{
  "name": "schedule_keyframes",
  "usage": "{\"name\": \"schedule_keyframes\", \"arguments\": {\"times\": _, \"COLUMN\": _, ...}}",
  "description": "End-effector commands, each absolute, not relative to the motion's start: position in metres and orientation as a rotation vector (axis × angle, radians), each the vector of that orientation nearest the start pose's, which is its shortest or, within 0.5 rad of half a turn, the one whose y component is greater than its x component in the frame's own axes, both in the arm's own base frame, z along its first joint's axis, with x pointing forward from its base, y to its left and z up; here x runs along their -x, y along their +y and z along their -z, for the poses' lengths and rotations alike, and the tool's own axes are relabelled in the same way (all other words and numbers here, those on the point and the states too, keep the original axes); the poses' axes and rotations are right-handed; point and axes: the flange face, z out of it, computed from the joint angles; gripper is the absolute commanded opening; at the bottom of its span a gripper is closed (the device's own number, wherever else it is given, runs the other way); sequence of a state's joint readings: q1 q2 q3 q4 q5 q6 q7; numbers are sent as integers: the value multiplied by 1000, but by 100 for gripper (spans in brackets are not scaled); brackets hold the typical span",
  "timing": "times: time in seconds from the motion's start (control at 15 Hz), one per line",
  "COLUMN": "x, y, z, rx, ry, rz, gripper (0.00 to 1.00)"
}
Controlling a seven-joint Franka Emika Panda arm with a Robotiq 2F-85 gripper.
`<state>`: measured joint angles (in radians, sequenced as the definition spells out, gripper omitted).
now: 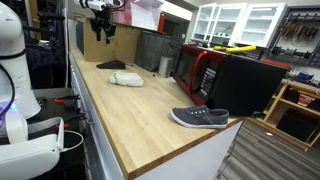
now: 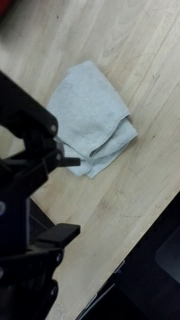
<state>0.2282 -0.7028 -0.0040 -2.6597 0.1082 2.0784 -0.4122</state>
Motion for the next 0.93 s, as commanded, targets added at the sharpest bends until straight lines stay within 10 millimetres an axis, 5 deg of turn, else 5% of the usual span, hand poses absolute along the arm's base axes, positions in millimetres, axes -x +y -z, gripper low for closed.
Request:
{"name": "schedule_keyframes", "arguments": {"times": 0.0, "x": -334, "y": 72, "z": -489, "rx": 2900, "ry": -660, "rz": 245, "gripper": 93}}
{"name": "schedule_keyframes", "arguments": {"times": 0.47, "x": -320, "y": 62, "z": -528, "rx": 2939, "ry": -337, "rz": 417, "gripper": 100}}
{"name": "schedule_keyframes", "arguments": {"times": 0.73, "x": -303, "y": 64, "z": -550, "rx": 3028, "ry": -344, "rz": 574, "gripper": 100}}
{"name": "schedule_keyframes", "arguments": {"times": 0.87, "x": -309, "y": 64, "z": -546, "rx": 3001, "ry": -371, "rz": 536, "gripper": 100}}
